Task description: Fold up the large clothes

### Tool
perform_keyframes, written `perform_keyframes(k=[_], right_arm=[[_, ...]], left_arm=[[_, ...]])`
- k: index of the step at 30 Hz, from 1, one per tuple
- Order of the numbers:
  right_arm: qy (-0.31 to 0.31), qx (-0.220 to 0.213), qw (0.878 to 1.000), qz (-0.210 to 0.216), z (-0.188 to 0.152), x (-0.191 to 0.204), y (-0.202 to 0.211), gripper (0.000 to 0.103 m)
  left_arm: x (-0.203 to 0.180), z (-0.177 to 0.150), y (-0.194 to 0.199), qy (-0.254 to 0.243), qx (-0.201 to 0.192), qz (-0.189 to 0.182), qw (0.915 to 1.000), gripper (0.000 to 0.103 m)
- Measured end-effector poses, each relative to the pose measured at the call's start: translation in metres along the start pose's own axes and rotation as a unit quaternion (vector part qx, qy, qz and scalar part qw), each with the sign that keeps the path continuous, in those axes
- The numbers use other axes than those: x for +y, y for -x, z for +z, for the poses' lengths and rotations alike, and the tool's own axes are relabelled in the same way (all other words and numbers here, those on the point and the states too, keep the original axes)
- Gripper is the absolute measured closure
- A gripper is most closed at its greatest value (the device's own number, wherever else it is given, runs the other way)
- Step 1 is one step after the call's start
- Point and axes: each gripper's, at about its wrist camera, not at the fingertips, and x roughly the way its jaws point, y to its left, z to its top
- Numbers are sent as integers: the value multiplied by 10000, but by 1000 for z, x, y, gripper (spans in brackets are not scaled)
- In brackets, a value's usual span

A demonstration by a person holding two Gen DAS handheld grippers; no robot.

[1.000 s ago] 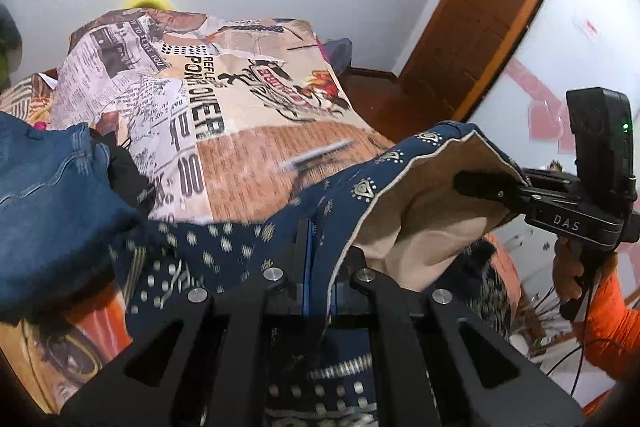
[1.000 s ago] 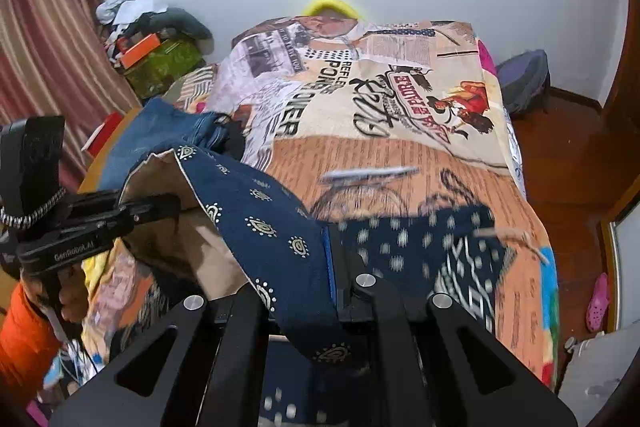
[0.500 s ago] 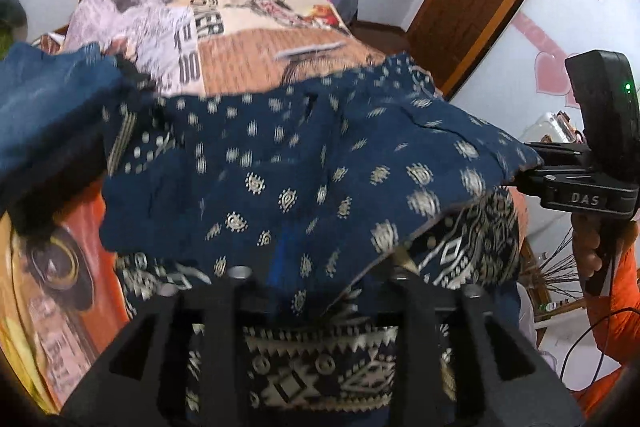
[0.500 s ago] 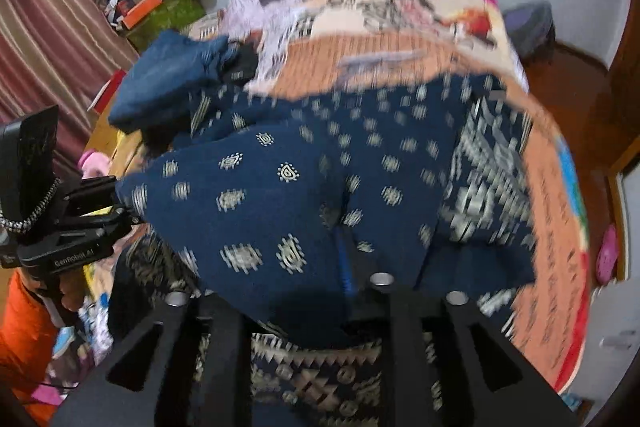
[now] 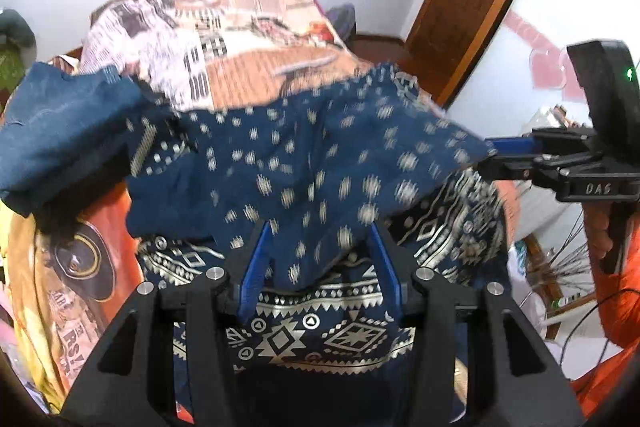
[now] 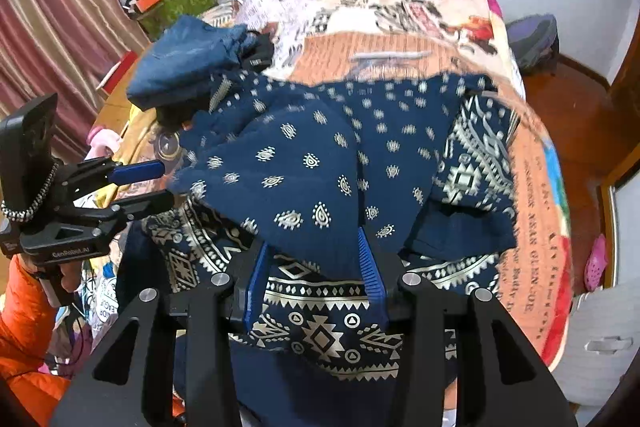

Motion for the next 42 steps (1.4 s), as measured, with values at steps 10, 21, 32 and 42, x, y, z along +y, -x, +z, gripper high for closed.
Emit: perform_keyframes(k=[10,21,32,42], right_arm=[[-71,-823,9966,12,29,0,32,55],[-854,-96,9955,-404,35,-38,-53,48],[-674,270,9957,-575,7,-43,-68,41],[-965,-372,9927,-620,30,-65,-29,41]], left_arm=[[22,41,22,59,-765,612,9952,40],[57,42,-73,522,138,771,9956,40],[59,-3,-102,447,666,898,9927,38],[78,21,-47,555,-22,1082,9926,38]])
